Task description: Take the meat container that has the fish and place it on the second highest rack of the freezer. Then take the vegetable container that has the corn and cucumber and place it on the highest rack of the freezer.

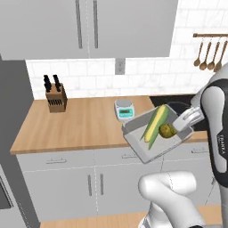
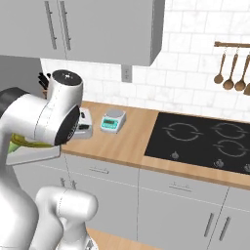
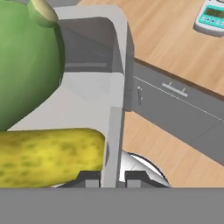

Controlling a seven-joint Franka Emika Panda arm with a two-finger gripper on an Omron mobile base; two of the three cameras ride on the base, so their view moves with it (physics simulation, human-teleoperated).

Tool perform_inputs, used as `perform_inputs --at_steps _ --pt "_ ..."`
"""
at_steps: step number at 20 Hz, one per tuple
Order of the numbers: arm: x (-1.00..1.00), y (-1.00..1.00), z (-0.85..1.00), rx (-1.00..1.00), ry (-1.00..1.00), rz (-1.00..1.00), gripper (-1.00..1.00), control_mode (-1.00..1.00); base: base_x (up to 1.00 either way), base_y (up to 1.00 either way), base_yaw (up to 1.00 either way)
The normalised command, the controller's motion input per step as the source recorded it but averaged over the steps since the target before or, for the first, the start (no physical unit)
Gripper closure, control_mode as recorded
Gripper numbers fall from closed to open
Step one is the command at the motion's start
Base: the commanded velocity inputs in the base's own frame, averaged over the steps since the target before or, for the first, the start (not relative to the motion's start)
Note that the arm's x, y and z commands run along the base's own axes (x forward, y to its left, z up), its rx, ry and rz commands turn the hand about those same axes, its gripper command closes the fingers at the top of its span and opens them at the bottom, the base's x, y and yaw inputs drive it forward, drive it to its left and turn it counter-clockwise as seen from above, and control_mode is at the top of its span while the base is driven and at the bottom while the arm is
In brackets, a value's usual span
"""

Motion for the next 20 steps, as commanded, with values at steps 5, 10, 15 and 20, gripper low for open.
perform_inputs --at_steps 5,10,15,20 --pt "0.0 0.0 0.0 0.0 0.0 0.0 1.0 1.0 -0.35 0.0 -0.04" --pt "0.0 0.0 0.0 0.0 0.0 0.0 1.0 1.0 -0.59 0.04 -0.02" --pt "0.0 0.0 0.0 0.0 0.0 0.0 1.0 1.0 -0.2 0.53 0.0" --pt "0.0 0.0 0.0 0.0 0.0 0.0 1.0 1.0 -0.09 0.97 0.0"
